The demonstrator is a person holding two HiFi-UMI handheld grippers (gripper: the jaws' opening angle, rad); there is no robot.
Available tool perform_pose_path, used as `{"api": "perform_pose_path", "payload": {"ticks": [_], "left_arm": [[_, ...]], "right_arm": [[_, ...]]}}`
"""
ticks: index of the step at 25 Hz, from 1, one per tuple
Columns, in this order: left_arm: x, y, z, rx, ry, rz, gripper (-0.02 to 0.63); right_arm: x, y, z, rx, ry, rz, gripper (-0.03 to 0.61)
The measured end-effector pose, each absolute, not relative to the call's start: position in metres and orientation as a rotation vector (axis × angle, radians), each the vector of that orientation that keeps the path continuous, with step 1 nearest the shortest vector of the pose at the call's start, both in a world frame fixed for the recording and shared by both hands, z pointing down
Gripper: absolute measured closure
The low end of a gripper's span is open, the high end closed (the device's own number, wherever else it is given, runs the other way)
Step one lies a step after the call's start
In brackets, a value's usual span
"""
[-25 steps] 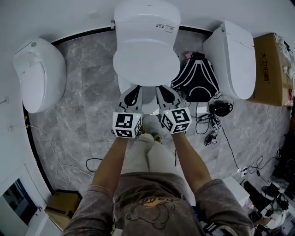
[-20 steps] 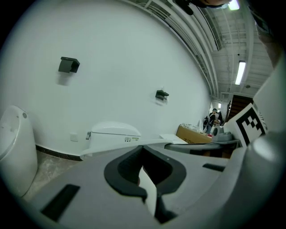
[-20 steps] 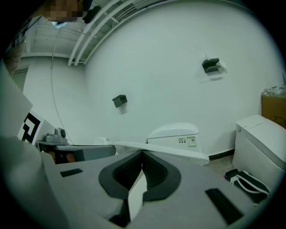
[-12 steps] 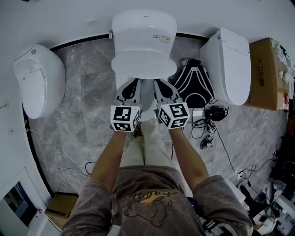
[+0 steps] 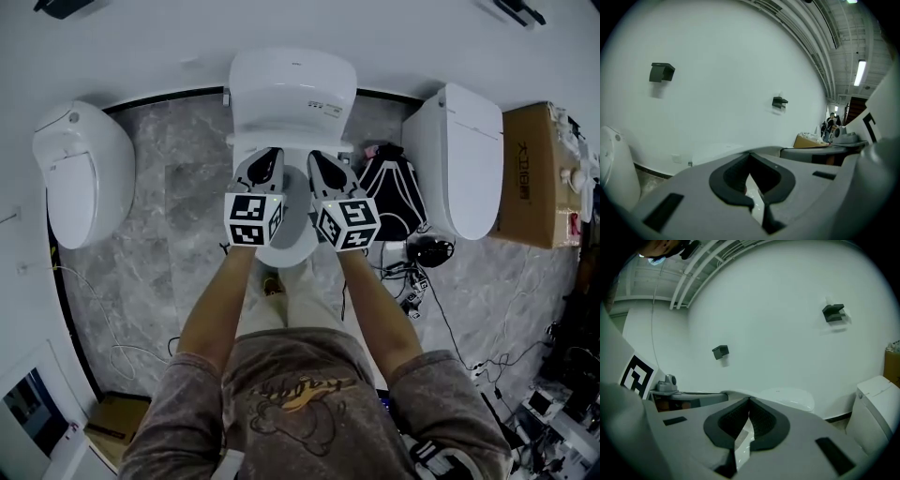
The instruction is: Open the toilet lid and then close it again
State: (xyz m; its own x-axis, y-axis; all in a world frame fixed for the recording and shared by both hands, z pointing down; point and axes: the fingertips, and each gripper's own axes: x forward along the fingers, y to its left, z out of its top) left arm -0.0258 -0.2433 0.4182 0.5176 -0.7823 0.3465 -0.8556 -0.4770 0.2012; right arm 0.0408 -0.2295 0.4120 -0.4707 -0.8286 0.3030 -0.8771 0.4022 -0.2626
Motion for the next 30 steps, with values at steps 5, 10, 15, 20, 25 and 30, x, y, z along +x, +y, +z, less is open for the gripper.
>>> {"api": "perform_pose_path", "payload": {"ticks": [5, 10, 15, 20, 25, 30], "left_arm": [[-0.021, -0.285, 0.412, 2.390, -1.390, 0.284, 0.606], [-0.015, -0.325, 0.411, 2.364, -1.414, 0.295, 0.607], [-0.011, -0.365, 0.413, 2.338, -1.439, 0.302, 0.606], [-0.008, -0.402, 0.417, 2.323, -1.459, 0.304, 0.606], [-0.008, -0.426, 0.418, 2.318, -1.472, 0.293, 0.606], [-0.006, -0.433, 0.414, 2.331, -1.460, 0.289, 0.606]], "right_arm": [[0.047, -0.271, 0.406, 1.542, -2.514, 0.613, 0.554], [0.052, -0.311, 0.404, 1.504, -2.528, 0.611, 0.554], [0.056, -0.352, 0.407, 1.481, -2.535, 0.619, 0.554], [0.059, -0.388, 0.411, 1.459, -2.542, 0.616, 0.554], [0.065, -0.412, 0.415, 1.475, -2.539, 0.625, 0.554], [0.071, -0.421, 0.417, 1.506, -2.527, 0.637, 0.554]]}}
